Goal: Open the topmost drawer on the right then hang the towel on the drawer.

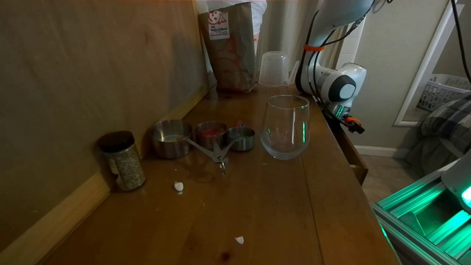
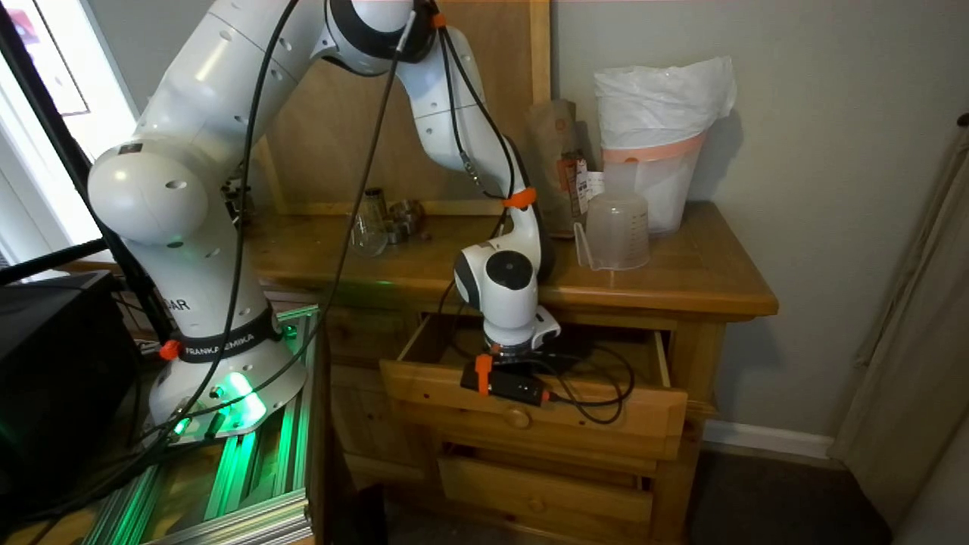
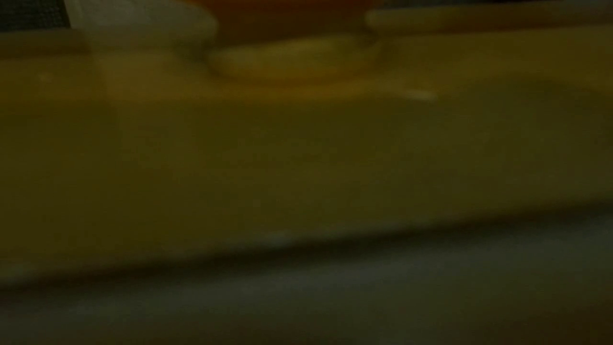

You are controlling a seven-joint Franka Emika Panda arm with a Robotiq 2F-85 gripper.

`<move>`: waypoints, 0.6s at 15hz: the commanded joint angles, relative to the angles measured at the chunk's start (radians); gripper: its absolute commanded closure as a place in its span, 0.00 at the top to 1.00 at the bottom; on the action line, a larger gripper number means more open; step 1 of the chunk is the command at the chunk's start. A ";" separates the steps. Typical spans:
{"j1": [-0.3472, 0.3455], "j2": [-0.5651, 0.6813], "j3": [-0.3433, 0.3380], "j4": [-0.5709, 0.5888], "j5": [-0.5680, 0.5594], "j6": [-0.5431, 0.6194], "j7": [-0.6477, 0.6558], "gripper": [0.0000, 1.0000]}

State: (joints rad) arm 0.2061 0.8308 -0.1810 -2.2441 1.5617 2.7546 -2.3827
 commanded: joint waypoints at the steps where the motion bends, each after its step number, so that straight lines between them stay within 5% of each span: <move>1: 0.012 0.022 -0.007 0.010 -0.021 0.017 0.036 0.06; 4: 0.016 -0.018 -0.013 -0.021 -0.032 0.021 0.053 0.01; 9: 0.028 -0.076 -0.021 -0.063 -0.026 0.047 0.054 0.05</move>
State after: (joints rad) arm 0.2099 0.8125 -0.1871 -2.2539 1.5537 2.7693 -2.3598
